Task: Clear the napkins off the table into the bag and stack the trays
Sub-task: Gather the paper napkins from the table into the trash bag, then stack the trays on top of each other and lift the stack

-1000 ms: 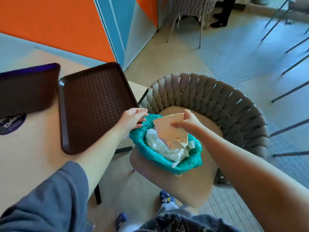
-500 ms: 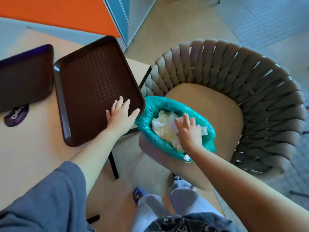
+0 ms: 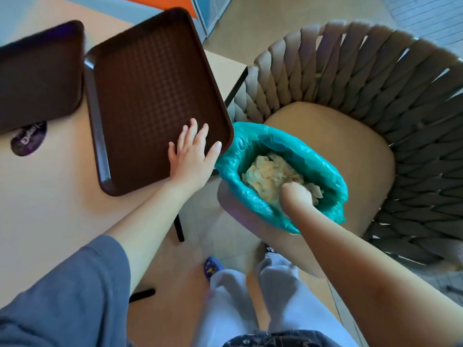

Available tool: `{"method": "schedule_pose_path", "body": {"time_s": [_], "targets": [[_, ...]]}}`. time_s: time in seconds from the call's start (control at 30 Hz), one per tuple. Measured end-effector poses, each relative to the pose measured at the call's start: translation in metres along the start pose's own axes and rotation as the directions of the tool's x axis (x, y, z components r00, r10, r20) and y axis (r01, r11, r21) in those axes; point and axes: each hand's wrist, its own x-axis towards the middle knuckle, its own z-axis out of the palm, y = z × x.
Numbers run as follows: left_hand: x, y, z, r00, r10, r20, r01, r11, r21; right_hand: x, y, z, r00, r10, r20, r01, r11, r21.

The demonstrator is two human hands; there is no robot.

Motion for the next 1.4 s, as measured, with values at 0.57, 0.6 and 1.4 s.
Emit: {"method": "schedule_pose_path", "body": {"time_s": [0.57,0.6,1.4], "targets": [[-0.058,-0.068,-0.013,0.978,0.175,0.113,-0.184,0.98,0.07,-0.018,-0.063,-0.081,0.914,-0.26,-0.312,0.263,0.964,-0.034],[-0.063,-0.077,-0.017,0.973,0.19,0.131,-0.2,0.977,0.068,-0.021,-0.071,-0.086,0.905,-0.28,-0.321,0.288,0.957,-0.025],[-0.119,-0.194,-0.055,0.702,-0.712,0.034,0.557,0.518,-0.65,-0.075,-0.232,-0.082,0.945,0.01,-0.328,0.105,0.938,0.33]]}}
